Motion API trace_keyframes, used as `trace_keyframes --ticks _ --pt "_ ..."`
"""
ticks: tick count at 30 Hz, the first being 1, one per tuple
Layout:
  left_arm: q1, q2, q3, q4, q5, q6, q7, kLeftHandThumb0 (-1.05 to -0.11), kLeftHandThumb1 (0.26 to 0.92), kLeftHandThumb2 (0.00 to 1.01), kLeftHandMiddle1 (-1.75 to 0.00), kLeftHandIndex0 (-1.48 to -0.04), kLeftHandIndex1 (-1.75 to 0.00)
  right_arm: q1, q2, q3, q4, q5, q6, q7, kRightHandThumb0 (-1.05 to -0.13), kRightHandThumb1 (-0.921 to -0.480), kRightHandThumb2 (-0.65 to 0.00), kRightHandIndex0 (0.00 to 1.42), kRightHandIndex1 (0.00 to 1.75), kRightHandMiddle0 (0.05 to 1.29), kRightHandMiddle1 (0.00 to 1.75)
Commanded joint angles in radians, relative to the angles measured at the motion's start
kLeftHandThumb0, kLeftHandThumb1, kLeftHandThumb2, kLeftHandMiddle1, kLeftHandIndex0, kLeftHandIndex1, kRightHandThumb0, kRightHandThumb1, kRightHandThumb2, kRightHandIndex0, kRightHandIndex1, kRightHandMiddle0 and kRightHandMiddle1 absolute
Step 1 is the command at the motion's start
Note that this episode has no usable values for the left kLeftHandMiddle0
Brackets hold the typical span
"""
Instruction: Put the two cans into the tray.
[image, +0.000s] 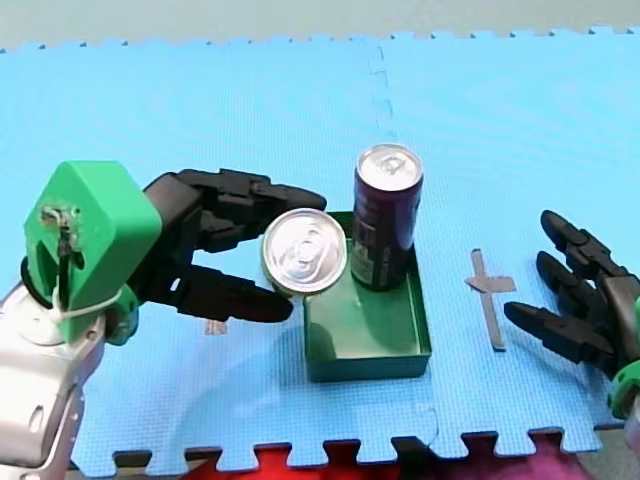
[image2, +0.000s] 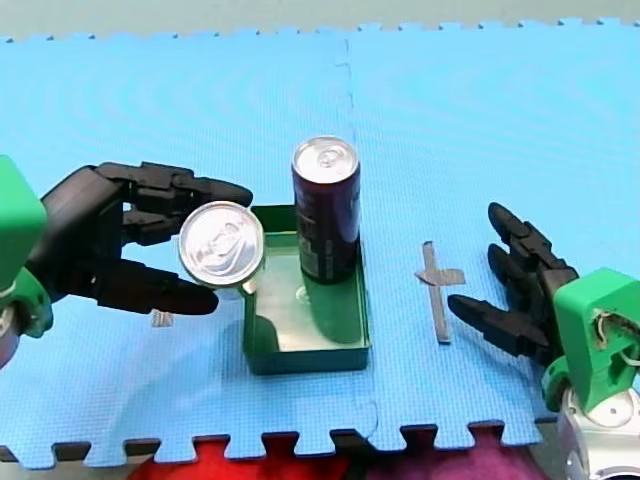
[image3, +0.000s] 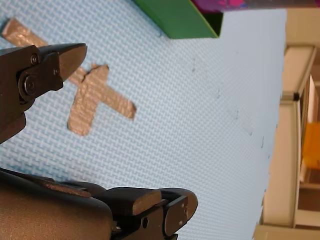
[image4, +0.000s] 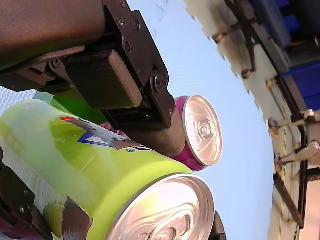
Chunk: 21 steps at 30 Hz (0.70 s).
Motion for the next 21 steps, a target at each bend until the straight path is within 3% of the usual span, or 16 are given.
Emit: trace_keyframes --ticks 1,4,15,18,21 --pt "-0.008 -0.004 0.003 0.0 -0.008 -0.009 0.004 -0.428 0.722 0.0 0.0 -1.31 0.0 0.01 0.002 0.005 0.004 -0.007 0.014 0.002 -0.85 -0.735 0.0 0.33 0.0 0.29 0.0" --pt "-0.006 -0.027 0.011 0.004 -0.024 -0.013 0.015 -0.425 0.722 0.0 0.0 -1.31 0.0 0.012 0.003 0.007 0.002 -0.008 0.014 0.001 -0.843 -0.734 0.0 0.33 0.0 0.29 0.0" --pt "-0.005 -0.189 0.06 0.047 -0.145 -0.01 0.102 -0.414 0.715 0.0 0.0 -1.32 0.0 0.01 0.005 0.009 0.003 -0.009 0.016 -0.001 -0.824 -0.733 0.0 0.33 0.0 0.29 0.0" --pt "-0.001 -0.211 0.063 0.043 -0.158 -0.001 0.12 -0.416 0.716 0.0 0.0 -1.32 0.0 0.011 0.007 0.01 0.0 -0.009 0.017 -0.003 -0.822 -0.733 0.0 0.33 0.0 0.29 0.0" --pt "0.001 -0.213 0.062 0.033 -0.159 0.009 0.13 -0.424 0.717 0.0 -0.01 -1.31 0.0 0.012 0.008 0.011 -0.001 -0.008 0.018 -0.004 -0.82 -0.733 0.0 0.33 0.0 0.29 0.0"
